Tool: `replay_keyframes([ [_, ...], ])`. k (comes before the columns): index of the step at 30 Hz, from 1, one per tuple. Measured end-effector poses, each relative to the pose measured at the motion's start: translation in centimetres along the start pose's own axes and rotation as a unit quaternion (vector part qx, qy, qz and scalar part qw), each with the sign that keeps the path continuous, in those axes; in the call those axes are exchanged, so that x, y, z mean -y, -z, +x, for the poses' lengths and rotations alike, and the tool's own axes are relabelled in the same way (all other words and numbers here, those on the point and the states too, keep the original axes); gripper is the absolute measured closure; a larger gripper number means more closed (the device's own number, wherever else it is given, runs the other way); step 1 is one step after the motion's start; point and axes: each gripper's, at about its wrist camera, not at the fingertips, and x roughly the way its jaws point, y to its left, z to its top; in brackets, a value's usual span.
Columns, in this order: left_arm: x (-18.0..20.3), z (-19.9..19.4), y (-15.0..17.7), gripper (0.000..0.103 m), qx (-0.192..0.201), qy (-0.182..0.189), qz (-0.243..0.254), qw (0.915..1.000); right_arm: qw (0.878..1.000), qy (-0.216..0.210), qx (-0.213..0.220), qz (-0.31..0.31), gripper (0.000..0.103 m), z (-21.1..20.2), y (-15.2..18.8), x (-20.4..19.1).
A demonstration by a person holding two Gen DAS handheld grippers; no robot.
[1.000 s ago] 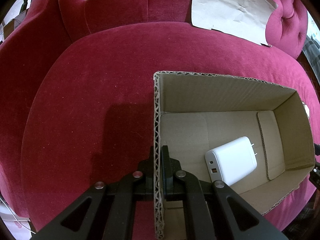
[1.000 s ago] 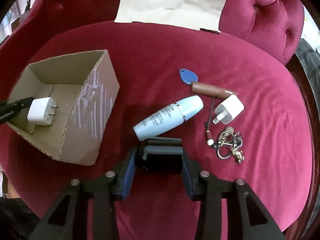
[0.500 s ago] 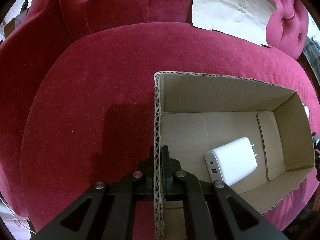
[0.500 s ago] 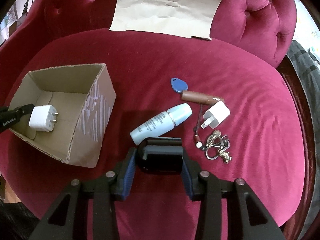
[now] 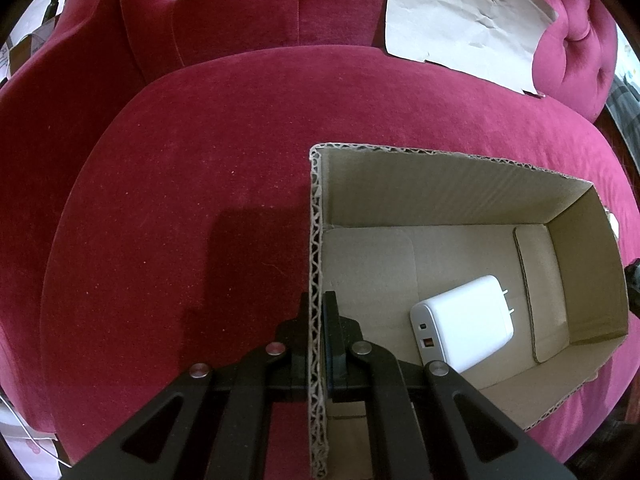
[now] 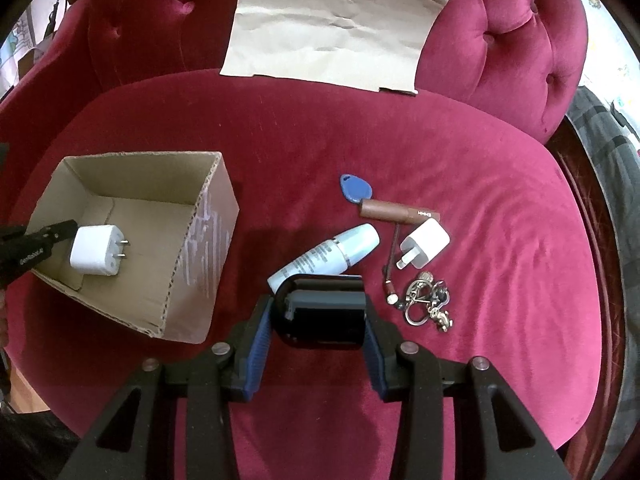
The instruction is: Organize rigid objects
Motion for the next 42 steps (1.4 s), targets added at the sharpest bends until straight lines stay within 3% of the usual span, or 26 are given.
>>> replay_keyframes([
  [22,-0.1,0.0,0.1,0.099,0.001,0.000,0.001,1.0000,0.999,-0.003,0.039,0.001,0.059,-2.3,-2.7,-2.0],
  [42,-0.4,0.0,0.3,0.099,0.004,0.006,0.000,1.0000,0.997,-0.038,0.059,-0.040,0.059,-3.2,-4.7,-8.1],
])
